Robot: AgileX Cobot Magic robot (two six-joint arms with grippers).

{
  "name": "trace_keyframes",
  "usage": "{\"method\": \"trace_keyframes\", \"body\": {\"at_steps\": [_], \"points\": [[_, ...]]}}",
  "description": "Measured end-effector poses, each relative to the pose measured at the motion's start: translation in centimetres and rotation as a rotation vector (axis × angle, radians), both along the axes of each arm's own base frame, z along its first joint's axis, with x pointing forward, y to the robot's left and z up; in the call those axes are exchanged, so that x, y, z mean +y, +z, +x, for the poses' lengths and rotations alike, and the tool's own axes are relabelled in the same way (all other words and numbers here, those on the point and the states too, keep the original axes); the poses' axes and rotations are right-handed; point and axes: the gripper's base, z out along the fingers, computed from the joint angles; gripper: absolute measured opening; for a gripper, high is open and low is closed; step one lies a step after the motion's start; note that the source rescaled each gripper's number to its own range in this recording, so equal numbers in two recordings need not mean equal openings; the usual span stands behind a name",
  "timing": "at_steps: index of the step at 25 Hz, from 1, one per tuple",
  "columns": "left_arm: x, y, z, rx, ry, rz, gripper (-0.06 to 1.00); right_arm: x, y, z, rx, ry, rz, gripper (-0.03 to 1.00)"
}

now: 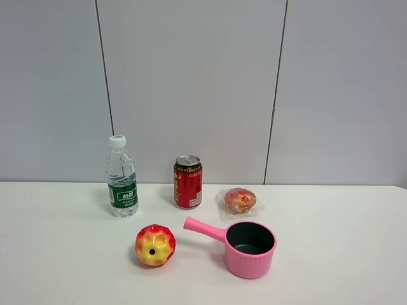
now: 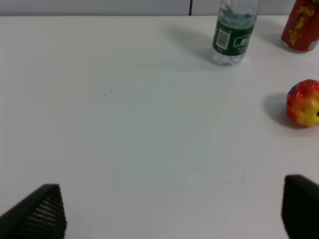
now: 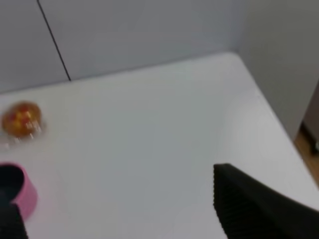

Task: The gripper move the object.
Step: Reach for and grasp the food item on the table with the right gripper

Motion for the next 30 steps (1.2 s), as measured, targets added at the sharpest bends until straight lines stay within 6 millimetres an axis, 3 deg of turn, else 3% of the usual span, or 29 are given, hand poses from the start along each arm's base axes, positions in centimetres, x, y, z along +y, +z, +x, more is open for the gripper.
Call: {"method": "trace_keyframes", "body": {"at_steps": [4,8,11,13,16,19,24,30], "points": [[0.0,0.0,0.0,0.000,0.000,0.000,1.00,1.4,6.9,2.2,-0.063,0.178,-0.008,0.40],[0.0,0.0,0.0,0.000,0.000,0.000,1.00,2.8,12.4,6.5,-0.103,0.357,-0.004,0.40],[0.0,0.0,0.0,0.000,0.000,0.000,1.00,3.2,13.9,11.7,-0.059,0.423,-0.002,0.40],[0.0,0.0,0.0,0.000,0.000,0.000,1.00,3.3,13.7,15.8,0.010,0.443,0.029,0.40],[0.0,0.0,0.0,0.000,0.000,0.000,1.00,3.6,11.0,22.8,0.178,0.466,0.076,0.40],[0.0,0.0,0.0,0.000,0.000,0.000,1.00,5.1,7.2,27.5,0.335,0.501,-0.006,0.40],[0.0,0.0,0.0,0.000,0.000,0.000,1.00,8.9,1.3,32.1,0.515,0.480,-0.185,0.40],[0.0,0.0,0.0,0.000,0.000,0.000,1.00,11.0,-6.1,36.6,0.684,0.391,-0.189,0.40]]}}
